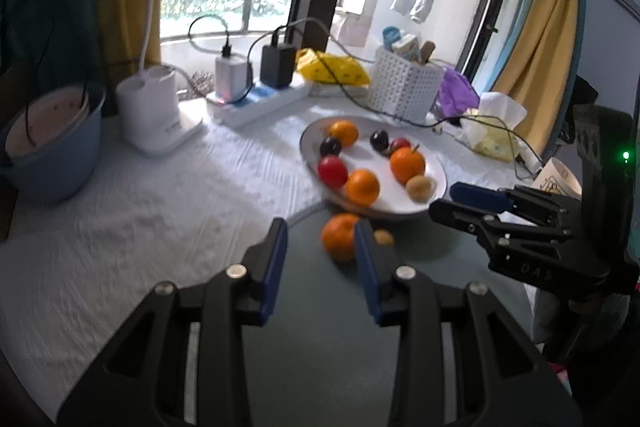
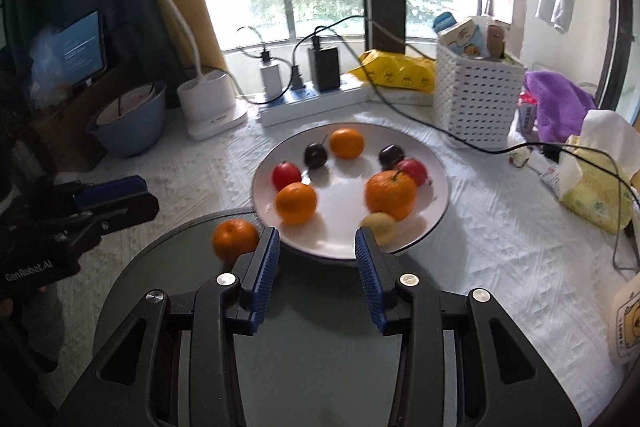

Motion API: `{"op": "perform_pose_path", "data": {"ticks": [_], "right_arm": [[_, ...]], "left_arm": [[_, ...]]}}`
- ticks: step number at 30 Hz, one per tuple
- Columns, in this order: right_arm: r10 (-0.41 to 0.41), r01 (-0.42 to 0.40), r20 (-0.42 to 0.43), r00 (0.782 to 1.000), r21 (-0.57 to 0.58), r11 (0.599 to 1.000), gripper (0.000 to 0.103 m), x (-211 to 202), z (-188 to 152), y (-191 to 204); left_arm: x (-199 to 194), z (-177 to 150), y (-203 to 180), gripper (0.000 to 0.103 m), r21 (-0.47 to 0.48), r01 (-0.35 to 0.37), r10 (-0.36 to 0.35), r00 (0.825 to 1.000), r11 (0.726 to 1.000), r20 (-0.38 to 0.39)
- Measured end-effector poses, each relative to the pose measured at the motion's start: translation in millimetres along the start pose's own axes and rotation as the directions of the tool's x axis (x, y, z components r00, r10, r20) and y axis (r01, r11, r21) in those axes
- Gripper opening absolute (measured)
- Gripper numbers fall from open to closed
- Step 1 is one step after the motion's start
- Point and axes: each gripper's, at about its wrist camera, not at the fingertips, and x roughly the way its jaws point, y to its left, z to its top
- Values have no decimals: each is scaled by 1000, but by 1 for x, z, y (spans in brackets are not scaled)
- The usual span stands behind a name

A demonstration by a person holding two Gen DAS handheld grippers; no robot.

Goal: Organize fruits
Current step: 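Withdraw both grippers from the plate toward the remaining orange and kiwi, then grasp the orange with the left gripper while the right grasps the brown kiwi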

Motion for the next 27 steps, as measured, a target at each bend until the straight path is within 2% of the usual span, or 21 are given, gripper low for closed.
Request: {"op": "perform_pose_path", "data": {"ticks": [3,4,5,6,12,21,22,25,27], "right_arm": [[23,-23,-38,999,-20,1000,42,8,-6,7],[31,-32,-52,998,-25,999,42,12,-8,9],[38,-40,-62,997,-29,999,42,15,-10,11],[44,-46,-69,997,-32,998,42,17,-11,12],[67,-74,-122,990,-51,996,42,35,-13,20],[70,-81,-159,985,-62,995,42,57,-14,28],[68,-79,-160,985,-62,995,41,58,-14,28],[66,-78,-157,985,-71,994,30,60,-13,30],[70,-83,-156,985,-79,993,28,59,-14,30]], "left_arm": [[1,-10,3,36,-11,-22,22,1000,1000,-16],[1,-13,3,39,-12,-30,29,999,999,-18],[0,-16,4,50,-13,-37,37,999,999,-19],[-1,-19,5,52,-16,-44,44,999,999,-15],[0,-29,10,52,-34,-74,73,997,997,-24],[4,-32,18,52,-58,-91,89,995,994,-38],[4,-32,17,52,-55,-91,89,995,994,-38],[6,-31,15,52,-45,-94,92,995,995,-39],[9,-31,13,52,-45,-94,92,995,995,-44]]}}
